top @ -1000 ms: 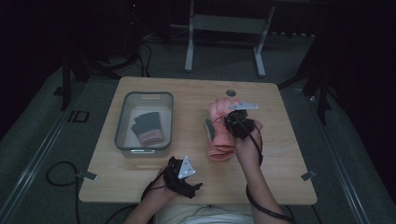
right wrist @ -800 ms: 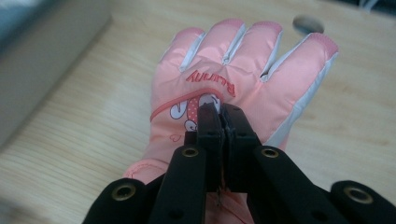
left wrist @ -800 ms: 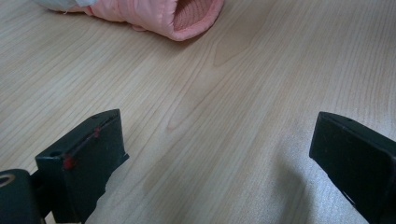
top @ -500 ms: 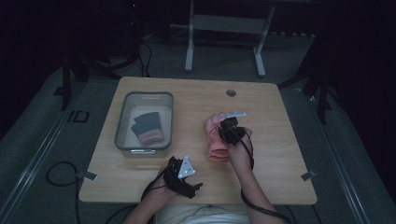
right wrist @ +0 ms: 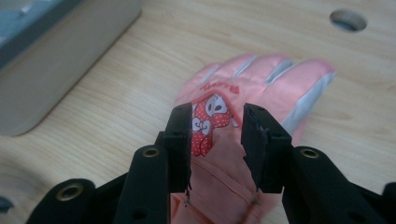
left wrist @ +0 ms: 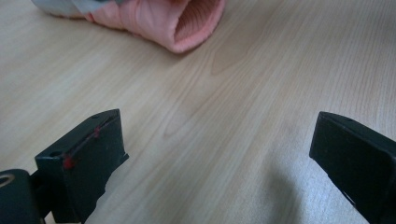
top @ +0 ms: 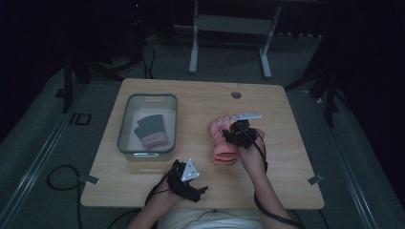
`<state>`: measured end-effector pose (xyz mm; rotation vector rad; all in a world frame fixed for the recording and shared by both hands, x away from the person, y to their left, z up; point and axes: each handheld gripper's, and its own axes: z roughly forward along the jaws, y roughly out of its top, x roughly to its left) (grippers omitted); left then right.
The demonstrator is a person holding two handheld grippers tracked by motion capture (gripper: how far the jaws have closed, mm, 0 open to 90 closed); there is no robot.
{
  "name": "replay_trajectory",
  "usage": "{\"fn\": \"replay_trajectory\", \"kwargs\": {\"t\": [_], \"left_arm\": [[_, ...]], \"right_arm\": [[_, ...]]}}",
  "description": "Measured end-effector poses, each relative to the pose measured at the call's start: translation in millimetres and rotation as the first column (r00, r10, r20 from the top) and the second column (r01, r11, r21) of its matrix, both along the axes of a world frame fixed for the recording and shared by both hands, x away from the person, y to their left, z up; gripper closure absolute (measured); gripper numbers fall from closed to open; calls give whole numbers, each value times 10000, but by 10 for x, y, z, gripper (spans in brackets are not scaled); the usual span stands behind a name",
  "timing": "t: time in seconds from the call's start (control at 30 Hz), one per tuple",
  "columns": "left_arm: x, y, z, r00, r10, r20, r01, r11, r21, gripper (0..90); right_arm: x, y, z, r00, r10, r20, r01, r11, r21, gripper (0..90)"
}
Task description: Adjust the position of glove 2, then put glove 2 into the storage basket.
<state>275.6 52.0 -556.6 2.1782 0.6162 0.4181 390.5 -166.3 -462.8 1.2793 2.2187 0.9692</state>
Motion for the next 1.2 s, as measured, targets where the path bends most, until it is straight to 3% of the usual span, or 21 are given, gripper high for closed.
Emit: {"fn": "replay_trajectory", "kwargs": {"t": [0.1,0.17,0.23,0.27,0.33,0.43,0.6,0.63,0.67,0.7,0.8,0.93,1.0,1.03,1.2], "left_arm": [[-5,1,32,9999,39,164,-37,9999,-115,33],[-2,12,114,9993,314,189,-300,9973,-667,37],[-3,13,170,9986,505,149,-492,9956,-801,43],[0,16,207,9987,503,-59,-507,9936,-1012,46],[20,7,254,9975,509,-481,-557,9930,-1042,62],[65,-20,337,9949,612,-804,-708,9898,-1233,62],[137,-48,443,9954,615,-729,-710,9880,-1369,63],[218,-93,492,9970,591,-500,-650,9900,-1251,63],[256,-115,504,9973,574,-467,-626,9908,-1196,67],[295,-138,515,9974,526,-496,-581,9914,-1176,67],[369,-188,553,9971,553,-517,-604,9928,-1035,67],[534,-314,709,9971,743,-129,-751,9944,-741,110],[584,-342,744,9968,790,-116,-796,9946,-659,131],[703,-389,838,9962,870,4,-868,9947,-545,131],[926,-402,974,9918,1266,-167,-1277,9858,-1089,152]], "right_arm": [[-34,-97,75,9997,214,112,-216,9997,122,630],[-39,-164,100,9992,391,121,-393,9992,105,622],[-44,-243,118,9984,531,191,-532,9986,38,624],[-41,-271,122,9982,572,168,-573,9983,58,624],[-35,-344,128,9976,656,217,-658,9978,54,625],[-23,-437,133,9956,892,284,-891,9960,-42,618],[1,-536,141,9925,1163,369,-1160,9932,-120,619],[1,-536,141,9925,1163,369,-1160,9932,-120,624],[-1,-588,125,9845,1636,626,-1622,9864,-270,654],[-3,-606,113,9834,1708,615,-1696,9852,-242,671],[-1,-638,96,9841,1680,580,-1668,9857,-239,694],[13,-684,105,9860,1511,710,-1510,9885,-70,700],[19,-681,111,9855,1523,754,-1522,9883,-66,700],[25,-675,118,9844,1555,827,-1554,9878,-79,700],[64,-618,179,9825,1487,1126,-1489,9888,-66,703]]}}
